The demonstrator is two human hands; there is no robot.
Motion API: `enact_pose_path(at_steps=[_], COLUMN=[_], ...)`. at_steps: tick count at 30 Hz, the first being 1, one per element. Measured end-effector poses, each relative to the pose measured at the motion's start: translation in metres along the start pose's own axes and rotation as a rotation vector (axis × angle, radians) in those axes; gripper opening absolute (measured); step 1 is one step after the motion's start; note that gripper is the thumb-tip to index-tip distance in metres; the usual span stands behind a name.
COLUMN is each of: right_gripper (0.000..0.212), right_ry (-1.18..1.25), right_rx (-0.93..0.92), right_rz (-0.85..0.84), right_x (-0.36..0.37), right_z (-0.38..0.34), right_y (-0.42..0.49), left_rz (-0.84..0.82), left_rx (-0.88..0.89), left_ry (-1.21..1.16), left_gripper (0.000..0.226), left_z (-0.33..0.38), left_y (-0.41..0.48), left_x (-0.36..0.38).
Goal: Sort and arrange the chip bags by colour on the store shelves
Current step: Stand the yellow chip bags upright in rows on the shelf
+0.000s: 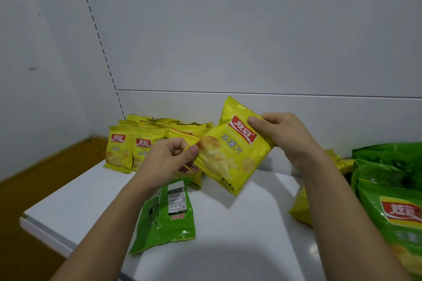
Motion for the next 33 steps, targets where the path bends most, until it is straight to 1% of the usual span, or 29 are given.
enact_pose_path(at_steps=[3,5,8,10,13,14,15,17,19,20,21,22,25,26,28,30,31,33], right_gripper=[0.018,0.017,0.018,0.016,0.013,0.013,0.013,0.013,0.013,0.012,0.012,0.012,0.012,0.012,0.010,0.007,0.016,0.040], right_ry=[0.153,0.177,0.109,0.043,-0.092,-0.116,-0.121,-0.088,-0.050,-0.044,-0.049,-0.062,-0.076,-0.067,-0.036,0.026,0.090,0.226], right_rx=[-0.007,-0.011,-0.064,-0.120,-0.163,-0.166,-0.171,-0.194,-0.214,-0.216,-0.217,-0.215,-0.217,-0.214,-0.208,-0.223,-0.229,-0.199], right_rz=[0.135,0.191,0.180,0.159,0.121,0.116,0.123,0.177,0.228,0.239,0.250,0.265,0.308,0.299,0.257,0.244,0.252,0.253], right_x=[-0.003,-0.005,-0.007,-0.010,-0.007,-0.004,-0.003,-0.004,-0.009,-0.011,-0.013,-0.014,-0.019,-0.019,-0.016,-0.013,-0.012,-0.016], right_z=[0.000,0.002,-0.001,-0.006,-0.009,-0.008,-0.008,-0.008,-0.009,-0.009,-0.009,-0.007,-0.003,-0.002,-0.001,-0.004,-0.004,-0.001], right_y=[0.005,0.007,0.004,-0.001,-0.004,-0.004,-0.003,-0.003,-0.003,-0.003,-0.002,0.000,0.004,0.004,0.004,0.003,0.003,0.006], left_rz=[0.052,0.068,0.051,0.024,0.048,0.041,0.013,-0.058,-0.079,-0.075,-0.077,-0.089,-0.103,-0.105,-0.119,-0.111,-0.088,-0.018], left_rx=[-0.012,-0.005,-0.020,-0.028,0.022,0.015,-0.021,-0.138,-0.218,-0.230,-0.230,-0.221,-0.175,-0.162,-0.154,-0.138,-0.123,-0.110], left_ry=[0.025,0.050,0.095,0.181,0.357,0.408,0.411,0.249,0.022,-0.040,-0.051,-0.011,0.195,0.196,0.070,-0.020,-0.042,-0.131], left_gripper=[0.026,0.026,0.026,0.029,0.033,0.033,0.033,0.033,0.043,0.048,0.049,0.050,0.049,0.045,0.032,0.026,0.024,0.021], left_z=[-0.008,-0.011,-0.016,-0.016,-0.005,0.000,0.003,0.004,0.005,0.006,0.006,0.006,0.001,-0.001,-0.004,-0.006,-0.007,-0.010], left_y=[0.000,-0.002,-0.006,-0.008,-0.001,0.002,0.005,0.007,0.006,0.004,0.004,0.004,0.007,0.010,0.015,0.021,0.024,0.028], left_x=[0.002,0.007,0.009,0.008,0.007,0.010,0.014,0.027,0.037,0.038,0.038,0.038,0.036,0.038,0.044,0.048,0.047,0.044])
Point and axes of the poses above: each hand's wrist, its own y-axis towards the middle knuckle, its own x-axis out of the palm, z = x × y, the point moved 5 cm from there along y, towards the middle knuckle, and after that the axes turned 13 degrees about x, right-handed, at the moved point
